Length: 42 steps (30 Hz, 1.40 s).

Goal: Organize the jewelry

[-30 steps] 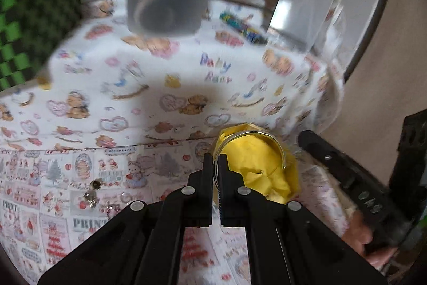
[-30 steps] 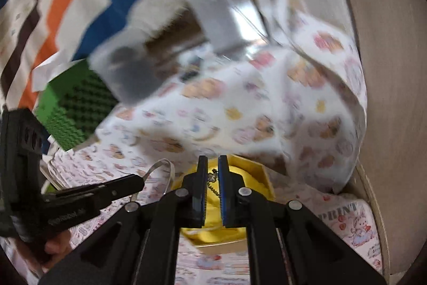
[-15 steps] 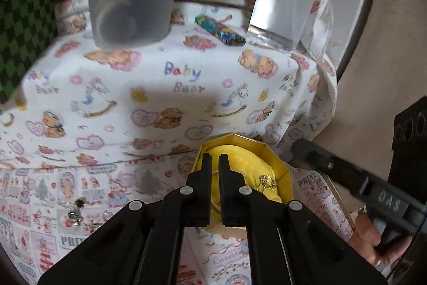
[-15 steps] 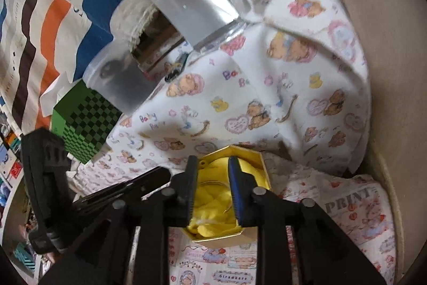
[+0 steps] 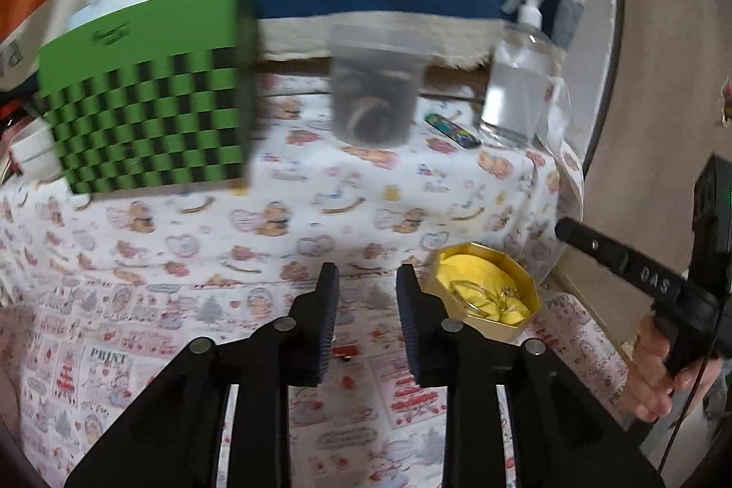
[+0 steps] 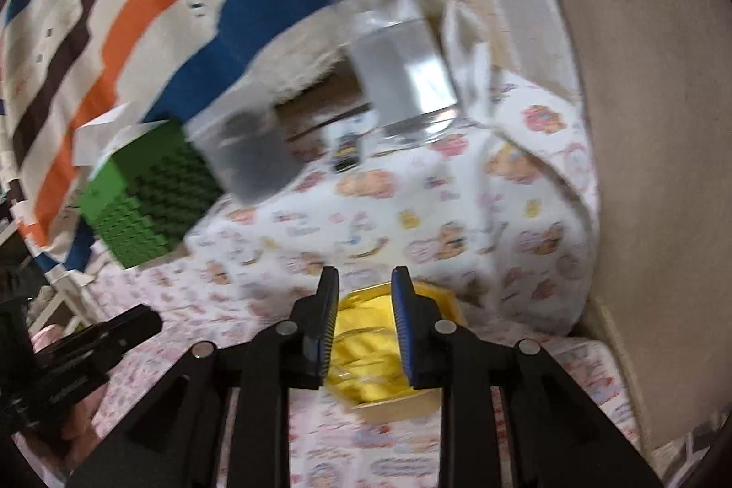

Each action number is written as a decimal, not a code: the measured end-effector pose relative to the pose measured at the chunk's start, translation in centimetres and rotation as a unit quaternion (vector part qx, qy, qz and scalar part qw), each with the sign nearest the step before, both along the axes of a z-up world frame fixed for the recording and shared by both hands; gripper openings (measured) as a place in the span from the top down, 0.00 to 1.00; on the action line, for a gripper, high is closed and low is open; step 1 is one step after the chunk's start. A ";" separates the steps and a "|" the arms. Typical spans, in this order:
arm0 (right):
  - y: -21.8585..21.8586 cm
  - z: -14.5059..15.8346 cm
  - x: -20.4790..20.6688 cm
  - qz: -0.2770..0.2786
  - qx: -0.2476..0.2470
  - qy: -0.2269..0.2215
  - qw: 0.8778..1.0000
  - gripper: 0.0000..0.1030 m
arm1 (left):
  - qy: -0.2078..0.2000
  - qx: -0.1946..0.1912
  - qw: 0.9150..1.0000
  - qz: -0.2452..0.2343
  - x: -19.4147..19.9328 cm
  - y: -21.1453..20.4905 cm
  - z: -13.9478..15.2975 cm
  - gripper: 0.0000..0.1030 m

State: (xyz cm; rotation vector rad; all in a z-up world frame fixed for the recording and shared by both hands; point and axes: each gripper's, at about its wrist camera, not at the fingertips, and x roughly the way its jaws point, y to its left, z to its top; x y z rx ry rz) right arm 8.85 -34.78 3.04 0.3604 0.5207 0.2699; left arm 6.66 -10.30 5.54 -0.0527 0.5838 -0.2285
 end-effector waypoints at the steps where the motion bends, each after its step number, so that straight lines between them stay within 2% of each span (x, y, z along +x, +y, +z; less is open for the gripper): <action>1: 0.5 0.0 -0.3 0.001 -0.003 0.000 1.000 0.78 | 0.001 -0.008 1.000 0.003 -0.1 0.7 -0.1 0.69; 3: 1.4 -0.2 -0.6 0.007 -0.017 0.000 1.000 0.77 | 0.005 -0.007 1.000 0.011 -0.1 1.6 -0.5 0.67; 5: 2.2 -0.2 -0.9 0.012 -0.030 -0.003 0.999 0.74 | 0.010 0.009 1.000 0.028 0.1 2.3 -1.2 0.67; 7: 2.9 -0.3 -1.2 0.006 -0.047 -0.011 0.999 0.64 | 0.019 0.016 0.999 0.043 0.7 2.9 -2.0 0.64; 11: 4.0 -0.5 -1.5 0.010 -0.077 -0.015 0.997 0.63 | 0.071 -0.007 0.997 0.039 2.4 3.4 -3.8 0.63; 13: 4.2 -0.6 -1.4 0.006 -0.081 -0.016 0.997 0.50 | 0.079 -0.004 0.996 0.038 2.8 3.6 -4.4 0.63; 14: 4.3 -0.8 -1.4 0.006 -0.082 -0.014 0.997 0.48 | 0.080 0.003 0.996 0.039 3.0 3.6 -4.7 0.62; 17: 4.8 -1.2 -1.3 -0.016 -0.104 -0.016 0.994 0.37 | 0.087 0.009 0.995 0.042 3.5 3.7 -5.6 0.52; 18: 5.0 -1.3 -1.4 -0.023 -0.118 -0.023 0.992 0.26 | 0.092 0.007 0.995 0.043 3.8 3.8 -6.0 0.51; 19: 5.0 -1.2 -1.5 -0.026 -0.125 -0.027 0.991 0.22 | 0.097 0.005 0.994 0.045 4.1 4.0 -6.3 0.51; 21: 5.1 -1.3 -1.5 -0.033 -0.134 -0.030 0.990 0.19 | 0.108 -0.011 0.993 0.043 4.7 4.7 -6.9 0.51; 23: 4.8 -1.3 -1.4 -0.033 -0.121 -0.022 0.992 0.09 | 0.118 -0.051 0.991 0.034 5.4 5.6 -7.6 0.49; 28: 4.6 -1.7 -0.9 -0.033 -0.102 -0.003 0.994 0.08 | 0.141 -0.067 0.987 0.036 6.6 6.4 -9.1 0.51; 32: 4.8 -2.1 -0.7 -0.037 -0.109 0.003 0.993 0.08 | 0.137 -0.022 0.990 0.041 7.1 5.3 -9.6 0.65; 34: 4.9 -2.2 -0.7 -0.035 -0.110 0.005 0.993 0.08 | 0.138 -0.004 0.989 0.048 7.2 4.8 -9.9 0.68; 36: 5.0 -2.3 -0.7 -0.034 -0.114 0.005 0.993 0.08 | 0.147 -0.003 0.988 0.049 7.6 4.6 -10.3 0.75; 42: 5.5 -2.5 -0.6 -0.032 -0.128 0.006 0.991 0.08 | 0.159 -0.008 0.985 0.060 8.2 5.3 -10.8 0.79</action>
